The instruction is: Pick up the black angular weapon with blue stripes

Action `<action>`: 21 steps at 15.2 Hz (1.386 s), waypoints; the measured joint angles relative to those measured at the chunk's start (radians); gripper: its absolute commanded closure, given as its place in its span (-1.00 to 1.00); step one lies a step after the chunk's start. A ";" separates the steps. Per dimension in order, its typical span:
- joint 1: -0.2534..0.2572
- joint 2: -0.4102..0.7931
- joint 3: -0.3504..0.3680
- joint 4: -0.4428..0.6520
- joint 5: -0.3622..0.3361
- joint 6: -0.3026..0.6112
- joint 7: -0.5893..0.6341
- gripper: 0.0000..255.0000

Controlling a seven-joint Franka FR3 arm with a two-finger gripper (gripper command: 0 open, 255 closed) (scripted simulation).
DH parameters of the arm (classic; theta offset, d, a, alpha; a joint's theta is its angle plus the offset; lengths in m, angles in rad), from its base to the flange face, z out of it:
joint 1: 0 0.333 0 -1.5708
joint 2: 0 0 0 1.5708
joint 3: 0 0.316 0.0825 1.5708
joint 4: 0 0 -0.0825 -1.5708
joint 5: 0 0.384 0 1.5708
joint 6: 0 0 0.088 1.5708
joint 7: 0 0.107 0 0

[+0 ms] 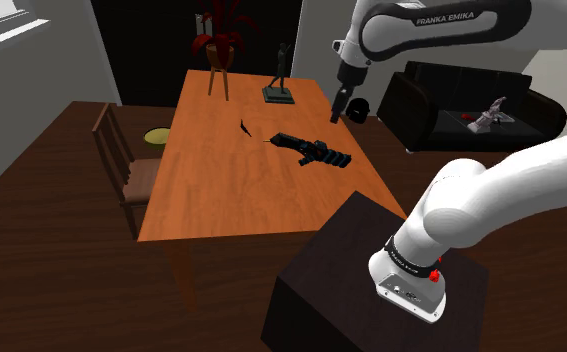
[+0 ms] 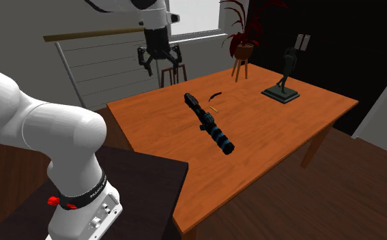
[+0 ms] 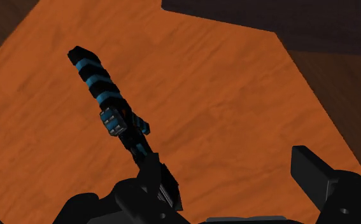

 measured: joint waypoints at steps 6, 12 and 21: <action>0.024 0.178 -0.117 -0.001 -0.025 0.189 -0.198 -1.00; 0.066 0.421 -0.225 0.056 0.038 0.379 -0.432 -1.00; 0.032 0.820 -0.229 0.238 0.314 0.561 -0.864 -1.00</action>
